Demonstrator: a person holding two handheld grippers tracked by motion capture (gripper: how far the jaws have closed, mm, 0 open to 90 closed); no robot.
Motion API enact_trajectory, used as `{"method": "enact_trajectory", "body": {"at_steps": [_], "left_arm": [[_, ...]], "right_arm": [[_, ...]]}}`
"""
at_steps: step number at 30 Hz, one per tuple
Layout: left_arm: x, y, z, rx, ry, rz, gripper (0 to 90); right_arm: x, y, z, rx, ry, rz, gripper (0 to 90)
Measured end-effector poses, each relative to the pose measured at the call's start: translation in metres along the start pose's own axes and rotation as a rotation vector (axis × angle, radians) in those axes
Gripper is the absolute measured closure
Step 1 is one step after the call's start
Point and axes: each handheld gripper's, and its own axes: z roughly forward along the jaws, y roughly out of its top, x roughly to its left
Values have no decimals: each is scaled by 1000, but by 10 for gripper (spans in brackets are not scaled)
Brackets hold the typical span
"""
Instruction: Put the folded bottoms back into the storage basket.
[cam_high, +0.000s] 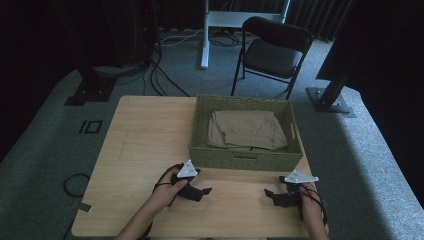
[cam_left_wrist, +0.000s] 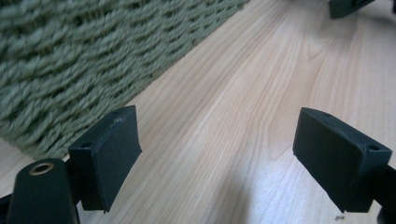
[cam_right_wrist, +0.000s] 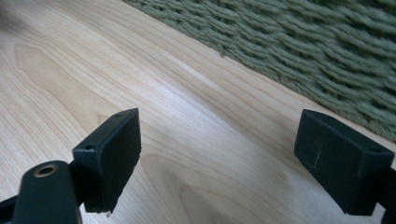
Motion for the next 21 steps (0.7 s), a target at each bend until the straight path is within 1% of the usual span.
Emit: {"method": "enact_trajectory", "body": {"at_steps": [5,7,8,9,11,12,13,15,18,21], "left_arm": [[3,-6,2,4,11,-21,157],[3,-9,3,11,14,-21,157],[4,-11,4,20,21,-24,157],[4,-11,3,22,23,-26,157],[5,-12,1,1,30,-34,157],[6,-13,1,6,36,-40,156],[6,-13,1,13,43,-42,157],[6,-14,0,46,70,-47,157],[6,-16,0,91,111,-56,157],[5,-17,-1,102,142,-46,157]], "right_arm": [[-4,-6,-1,8,-18,14,144],[-6,-10,-1,17,-26,25,144],[-7,-13,0,27,-37,21,143],[-7,-13,0,27,-37,21,143],[-7,-13,0,28,-45,22,143],[-7,-13,0,27,-45,25,143],[-7,-13,0,27,-48,26,143],[-7,-13,1,31,-68,22,142],[-5,-13,1,40,-79,7,139],[-2,-12,3,49,-97,-13,128]]}}
